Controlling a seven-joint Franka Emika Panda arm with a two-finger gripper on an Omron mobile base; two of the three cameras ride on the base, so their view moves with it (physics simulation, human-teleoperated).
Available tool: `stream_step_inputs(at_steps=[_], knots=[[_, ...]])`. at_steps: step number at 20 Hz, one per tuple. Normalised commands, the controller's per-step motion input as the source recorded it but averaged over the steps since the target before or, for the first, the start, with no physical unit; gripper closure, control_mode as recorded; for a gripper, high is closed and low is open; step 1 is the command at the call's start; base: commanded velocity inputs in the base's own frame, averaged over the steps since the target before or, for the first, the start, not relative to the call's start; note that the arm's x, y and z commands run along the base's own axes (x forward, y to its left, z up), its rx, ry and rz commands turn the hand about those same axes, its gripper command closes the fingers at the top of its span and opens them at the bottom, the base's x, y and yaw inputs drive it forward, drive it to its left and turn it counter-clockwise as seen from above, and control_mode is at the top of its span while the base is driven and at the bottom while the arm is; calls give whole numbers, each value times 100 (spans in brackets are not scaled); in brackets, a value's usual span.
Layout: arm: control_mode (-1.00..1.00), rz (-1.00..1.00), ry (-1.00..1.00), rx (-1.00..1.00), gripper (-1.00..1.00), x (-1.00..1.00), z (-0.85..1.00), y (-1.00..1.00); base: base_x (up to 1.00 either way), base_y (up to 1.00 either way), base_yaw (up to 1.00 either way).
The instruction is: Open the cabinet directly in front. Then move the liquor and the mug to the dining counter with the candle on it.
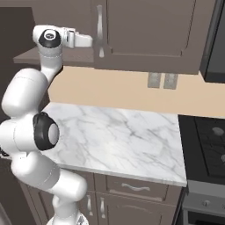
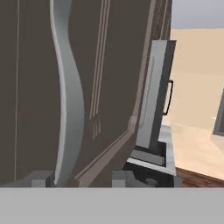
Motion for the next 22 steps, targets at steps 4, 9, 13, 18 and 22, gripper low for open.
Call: stream_step_inputs(at_steps=[4,9,13,18,22], knots=[[-100,-24,-2,0,100,-51,0,-100,0,0,0],[-100,-23,-3,0,100,-54,0,-100,0,0,0],[-100,-24,-2,0,100,-53,0,-100,0,0,0],[-100,-30,0,1,100,-50,0,-100,0,0,0],[-100,-40,0,6,100,-46,0,-100,0,0,0]])
